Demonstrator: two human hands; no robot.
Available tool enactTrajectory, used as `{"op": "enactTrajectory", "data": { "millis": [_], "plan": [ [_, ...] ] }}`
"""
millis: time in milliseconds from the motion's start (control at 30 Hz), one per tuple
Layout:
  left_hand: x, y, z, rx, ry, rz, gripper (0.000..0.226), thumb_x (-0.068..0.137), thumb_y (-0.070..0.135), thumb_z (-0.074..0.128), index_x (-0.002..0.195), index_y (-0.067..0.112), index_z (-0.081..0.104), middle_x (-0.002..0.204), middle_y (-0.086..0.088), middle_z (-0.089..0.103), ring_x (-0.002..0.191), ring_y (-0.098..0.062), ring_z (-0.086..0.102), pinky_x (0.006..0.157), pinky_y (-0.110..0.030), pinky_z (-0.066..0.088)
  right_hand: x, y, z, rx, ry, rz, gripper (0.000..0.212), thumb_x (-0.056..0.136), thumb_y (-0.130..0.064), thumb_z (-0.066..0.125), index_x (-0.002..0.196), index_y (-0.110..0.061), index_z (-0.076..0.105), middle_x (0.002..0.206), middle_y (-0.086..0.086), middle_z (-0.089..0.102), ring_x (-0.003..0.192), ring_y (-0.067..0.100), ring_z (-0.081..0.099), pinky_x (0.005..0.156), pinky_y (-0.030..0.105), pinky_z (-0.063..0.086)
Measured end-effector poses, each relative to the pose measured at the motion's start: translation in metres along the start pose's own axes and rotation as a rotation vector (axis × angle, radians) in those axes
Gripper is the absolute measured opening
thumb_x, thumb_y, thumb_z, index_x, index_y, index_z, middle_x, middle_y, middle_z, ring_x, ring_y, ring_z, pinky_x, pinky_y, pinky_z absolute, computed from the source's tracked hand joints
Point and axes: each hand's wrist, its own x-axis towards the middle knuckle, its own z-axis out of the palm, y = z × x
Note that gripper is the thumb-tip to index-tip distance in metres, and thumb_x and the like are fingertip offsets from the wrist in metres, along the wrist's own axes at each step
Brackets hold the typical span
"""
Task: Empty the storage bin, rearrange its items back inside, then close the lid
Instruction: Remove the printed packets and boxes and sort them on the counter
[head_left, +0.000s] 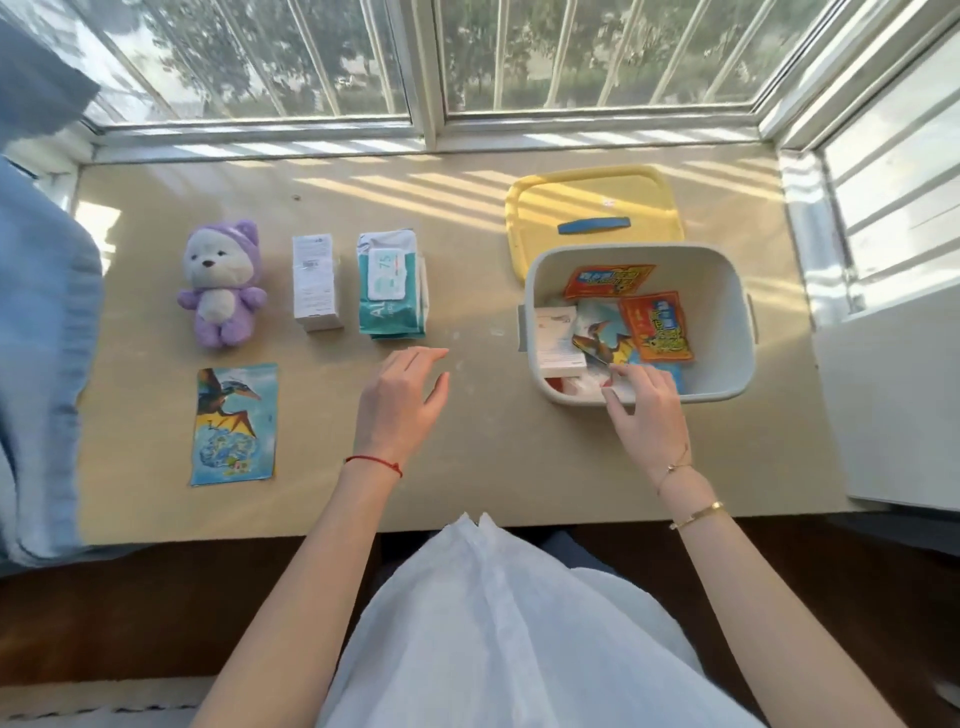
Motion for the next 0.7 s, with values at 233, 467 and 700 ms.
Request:
{"op": "enactTrajectory", "data": {
  "millis": [233,467,700],
  "plan": [
    [0.041,0.089,0.072,-0.032,0.005,0.019,0.027,0.088,0.018,0.061,0.114,0.015,0.065,0.108,-0.001,0.067,0.102,-0.019,0.061,0.090,-0.033,0.048,0.053,0.085,-0.023,-0.067,-0.163,-0.005,0.032,0.088,-0.018,0.063,0.118,-0.008,0.059,0.114,0.010,0.061,0.108,0.027,0.049,0.096,0.037,0.044],
    [0.085,0.125,0.139,-0.016,-0.093,0.018,0.027,0.089,0.017,0.060,0.116,0.015,0.064,0.107,-0.004,0.067,0.099,-0.022,0.061,0.083,-0.033,0.049,0.104,0.125,0.001,-0.104,-0.350,-0.064,0.037,0.088,-0.023,0.063,0.121,-0.009,0.053,0.115,0.009,0.057,0.110,0.025,0.049,0.099,0.034,0.041],
    [0.116,0.113,0.204,0.054,-0.292,-0.115,0.036,0.094,0.028,0.051,0.128,0.016,0.055,0.123,-0.002,0.061,0.109,-0.022,0.056,0.092,-0.035,0.046,0.126,0.140,0.041,-0.096,-0.493,-0.071,0.042,0.087,-0.026,0.063,0.125,-0.011,0.051,0.118,0.009,0.054,0.112,0.026,0.047,0.096,0.033,0.039]
  ]
}}
